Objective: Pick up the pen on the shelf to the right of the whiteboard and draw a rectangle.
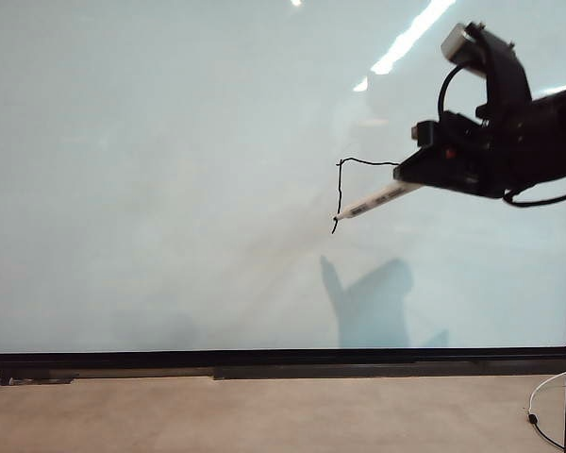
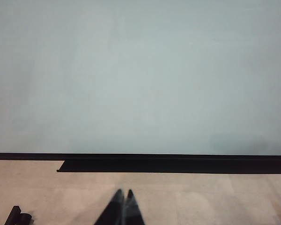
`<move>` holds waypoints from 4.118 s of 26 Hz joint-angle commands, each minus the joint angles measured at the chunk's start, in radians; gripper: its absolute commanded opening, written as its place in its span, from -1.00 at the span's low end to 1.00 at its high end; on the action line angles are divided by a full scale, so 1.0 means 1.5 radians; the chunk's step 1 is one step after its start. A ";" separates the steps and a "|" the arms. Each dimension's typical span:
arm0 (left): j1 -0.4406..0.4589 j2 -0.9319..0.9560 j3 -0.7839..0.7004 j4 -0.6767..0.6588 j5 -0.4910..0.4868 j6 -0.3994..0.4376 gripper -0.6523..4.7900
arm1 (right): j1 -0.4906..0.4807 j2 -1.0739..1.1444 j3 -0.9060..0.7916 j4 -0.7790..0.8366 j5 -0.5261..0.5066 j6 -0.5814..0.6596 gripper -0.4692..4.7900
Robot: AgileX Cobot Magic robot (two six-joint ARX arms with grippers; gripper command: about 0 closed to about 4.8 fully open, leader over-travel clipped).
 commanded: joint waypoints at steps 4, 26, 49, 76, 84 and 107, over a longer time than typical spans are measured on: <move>0.001 0.000 0.001 0.008 0.000 0.001 -0.78 | 0.002 0.077 0.029 0.071 0.005 0.016 -0.84; 0.001 0.000 0.001 0.008 0.000 0.001 -0.78 | -0.004 0.103 0.064 0.052 0.053 -0.010 -0.84; 0.001 0.000 0.001 0.008 -0.001 0.001 -0.78 | -0.060 0.053 0.023 0.056 0.050 -0.025 -0.84; 0.001 0.000 0.001 0.008 0.000 0.001 -0.78 | -0.131 0.029 0.003 0.066 0.037 -0.030 -0.84; 0.001 0.000 0.001 0.008 0.000 0.001 -0.78 | -0.131 0.007 -0.009 0.065 0.015 -0.023 -0.84; 0.001 0.000 0.001 0.008 0.000 0.001 -0.78 | -0.048 -0.189 0.125 -0.481 0.139 -0.401 -0.84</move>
